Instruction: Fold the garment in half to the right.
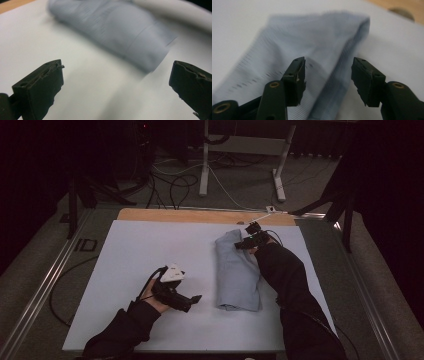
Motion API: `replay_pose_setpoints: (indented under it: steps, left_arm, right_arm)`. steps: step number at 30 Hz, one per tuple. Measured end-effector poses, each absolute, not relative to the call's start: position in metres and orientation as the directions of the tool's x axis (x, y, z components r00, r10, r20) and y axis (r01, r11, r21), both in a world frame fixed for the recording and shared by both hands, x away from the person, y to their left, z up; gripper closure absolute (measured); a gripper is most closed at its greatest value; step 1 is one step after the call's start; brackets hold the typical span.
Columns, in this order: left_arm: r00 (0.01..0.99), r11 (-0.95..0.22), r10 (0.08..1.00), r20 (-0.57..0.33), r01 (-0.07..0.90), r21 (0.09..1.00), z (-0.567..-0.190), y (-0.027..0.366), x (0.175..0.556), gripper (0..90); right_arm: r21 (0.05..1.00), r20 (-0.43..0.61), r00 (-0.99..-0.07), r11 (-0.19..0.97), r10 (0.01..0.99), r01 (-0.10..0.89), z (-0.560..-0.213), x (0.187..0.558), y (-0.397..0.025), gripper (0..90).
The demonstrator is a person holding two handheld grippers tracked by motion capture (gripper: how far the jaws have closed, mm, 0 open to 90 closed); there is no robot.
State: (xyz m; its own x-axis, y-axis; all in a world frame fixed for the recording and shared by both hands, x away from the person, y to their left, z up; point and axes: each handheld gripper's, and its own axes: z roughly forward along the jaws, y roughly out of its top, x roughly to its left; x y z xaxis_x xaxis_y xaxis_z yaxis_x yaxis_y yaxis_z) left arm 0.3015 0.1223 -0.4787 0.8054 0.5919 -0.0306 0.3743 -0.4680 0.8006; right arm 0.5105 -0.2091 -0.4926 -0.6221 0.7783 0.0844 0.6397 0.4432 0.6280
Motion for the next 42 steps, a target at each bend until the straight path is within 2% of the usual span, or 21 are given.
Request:
replay_pose_setpoints:
  steps: [4, 7, 10, 13, 14, 17, 24, 32, 42]
  left_arm:
    - [0.777, -0.445, 0.628, -0.054, 0.414, 0.794, -0.487, 0.142, 0.299, 0.3]
    - [0.745, -0.417, 0.664, -0.068, 0.444, 0.793, -0.496, 0.165, 0.293, 0.3]
    - [0.729, -0.404, 0.682, -0.065, 0.449, 0.797, -0.500, 0.178, 0.288, 0.3]
    - [0.709, -0.386, 0.702, -0.064, 0.455, 0.802, -0.503, 0.189, 0.285, 0.3]
    - [0.703, -0.377, 0.708, -0.071, 0.461, 0.803, -0.504, 0.193, 0.283, 0.4]
    - [0.687, -0.368, 0.723, -0.070, 0.469, 0.803, -0.508, 0.201, 0.282, 0.4]
    - [0.665, -0.351, 0.744, -0.066, 0.473, 0.808, -0.508, 0.211, 0.280, 0.3]
    - [0.657, -0.345, 0.751, -0.059, 0.467, 0.814, -0.508, 0.216, 0.279, 0.3]
    - [0.653, -0.339, 0.756, -0.045, 0.450, 0.826, -0.511, 0.220, 0.275, 0.3]
  right_arm:
    - [0.628, 0.125, -0.621, 0.423, 0.774, 0.653, -0.498, 0.510, -0.210, 46.8]
    - [0.608, 0.143, -0.626, 0.431, 0.767, 0.667, -0.502, 0.511, -0.207, 54.2]
    - [0.597, 0.130, -0.633, 0.449, 0.763, 0.664, -0.502, 0.511, -0.204, 66.8]
    - [0.591, 0.097, -0.636, 0.470, 0.766, 0.656, -0.499, 0.511, -0.202, 84.8]
    - [0.589, 0.081, -0.632, 0.474, 0.771, 0.654, -0.497, 0.510, -0.201, 87.2]
    - [0.604, 0.045, -0.645, 0.494, 0.763, 0.626, -0.489, 0.509, -0.202, 88.1]
    - [0.661, 0.019, -0.619, 0.455, 0.785, 0.597, -0.470, 0.508, -0.213, 89.0]
    - [0.616, 0.029, -0.596, 0.455, 0.803, 0.643, -0.487, 0.512, -0.216, 88.9]
    - [0.568, -0.020, -0.584, 0.490, 0.812, 0.662, -0.506, 0.516, -0.210, 87.7]
